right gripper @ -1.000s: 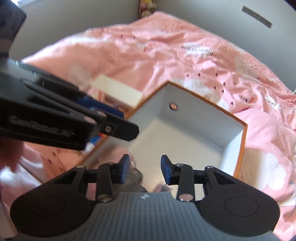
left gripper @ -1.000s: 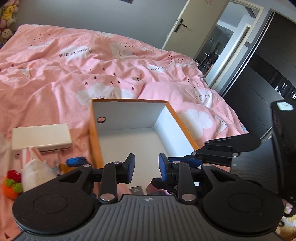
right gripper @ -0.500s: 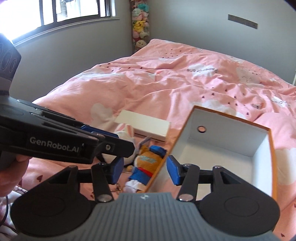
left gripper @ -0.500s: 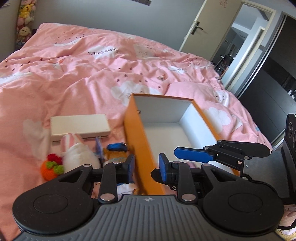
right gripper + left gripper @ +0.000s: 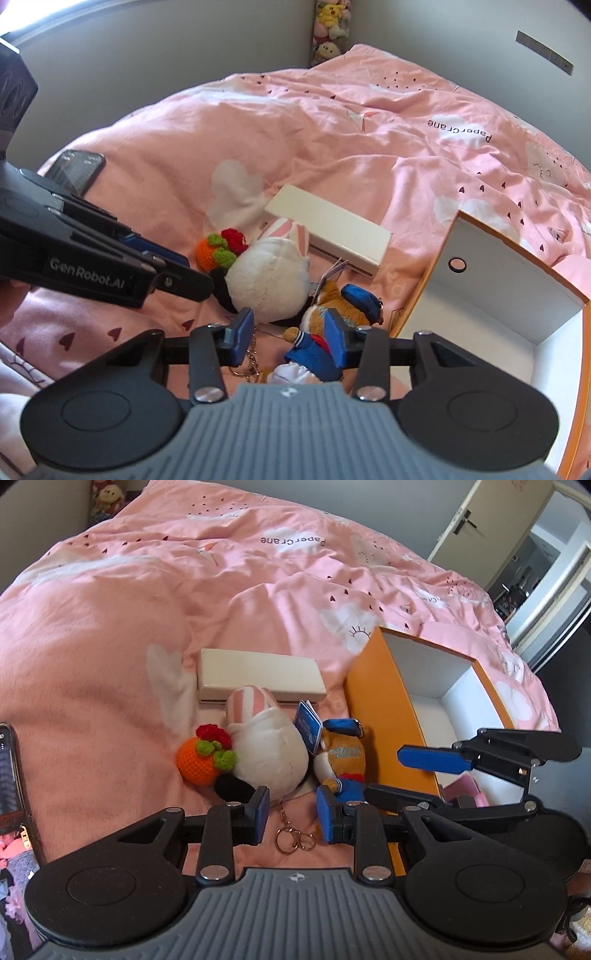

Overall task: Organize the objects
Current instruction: 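Grasp the white bunny plush with the left tool while the right tool grasps the brown bear plush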

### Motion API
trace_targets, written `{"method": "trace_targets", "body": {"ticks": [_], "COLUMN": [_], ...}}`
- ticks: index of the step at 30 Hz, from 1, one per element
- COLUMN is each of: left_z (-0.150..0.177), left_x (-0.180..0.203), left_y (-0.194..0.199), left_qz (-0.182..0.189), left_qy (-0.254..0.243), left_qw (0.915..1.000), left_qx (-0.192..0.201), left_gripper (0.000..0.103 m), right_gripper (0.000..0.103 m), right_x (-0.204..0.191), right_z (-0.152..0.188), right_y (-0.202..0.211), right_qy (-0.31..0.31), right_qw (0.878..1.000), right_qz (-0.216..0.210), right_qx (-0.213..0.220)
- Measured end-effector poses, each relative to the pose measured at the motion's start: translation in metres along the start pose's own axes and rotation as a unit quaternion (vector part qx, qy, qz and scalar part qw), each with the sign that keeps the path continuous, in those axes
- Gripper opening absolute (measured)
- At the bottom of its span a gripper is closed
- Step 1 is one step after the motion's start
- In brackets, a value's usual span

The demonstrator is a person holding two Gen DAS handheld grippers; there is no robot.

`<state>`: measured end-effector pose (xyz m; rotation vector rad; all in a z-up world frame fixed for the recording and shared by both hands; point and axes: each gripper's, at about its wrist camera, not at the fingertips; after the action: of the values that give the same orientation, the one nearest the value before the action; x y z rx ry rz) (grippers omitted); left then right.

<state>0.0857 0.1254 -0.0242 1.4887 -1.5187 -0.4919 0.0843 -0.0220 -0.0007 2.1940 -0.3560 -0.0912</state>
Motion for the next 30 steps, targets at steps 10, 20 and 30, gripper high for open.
{"method": "trace_targets", "body": {"ticks": [10,20,30], "left_z": [-0.017,-0.024,-0.03], "left_x": [-0.016,-0.028,-0.028], "left_y": [-0.039,-0.073,-0.092], "left_qz": [-0.011,-0.028,-0.038], "left_qy": [0.038,0.063,0.067], "left_qw": [0.9992,0.9977,0.997], "left_qx": [-0.002,-0.004,0.005], "left_gripper": [0.037,0.047,0.066], "right_gripper": [0.041,0.041,0.044], "right_x": [0.002,0.005,0.008], "right_z": [-0.015,-0.022,-0.023], "right_y": [-0.044,-0.057,-0.064], "right_qy": [0.061,0.12,0.137], "right_qw": [0.996,0.989,0.985], "right_qz": [0.035,0.048,0.059], "right_qx": [-0.058,-0.07,-0.084]}}
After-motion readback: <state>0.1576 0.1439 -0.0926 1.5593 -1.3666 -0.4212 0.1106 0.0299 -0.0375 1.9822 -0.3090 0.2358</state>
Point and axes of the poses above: each gripper's, at about its wrist camera, not at the fingertips, and y roughly against the way its jaws point, x to its right, z to its underside, and after that the axes turned 2 degrees about -x, right-handed
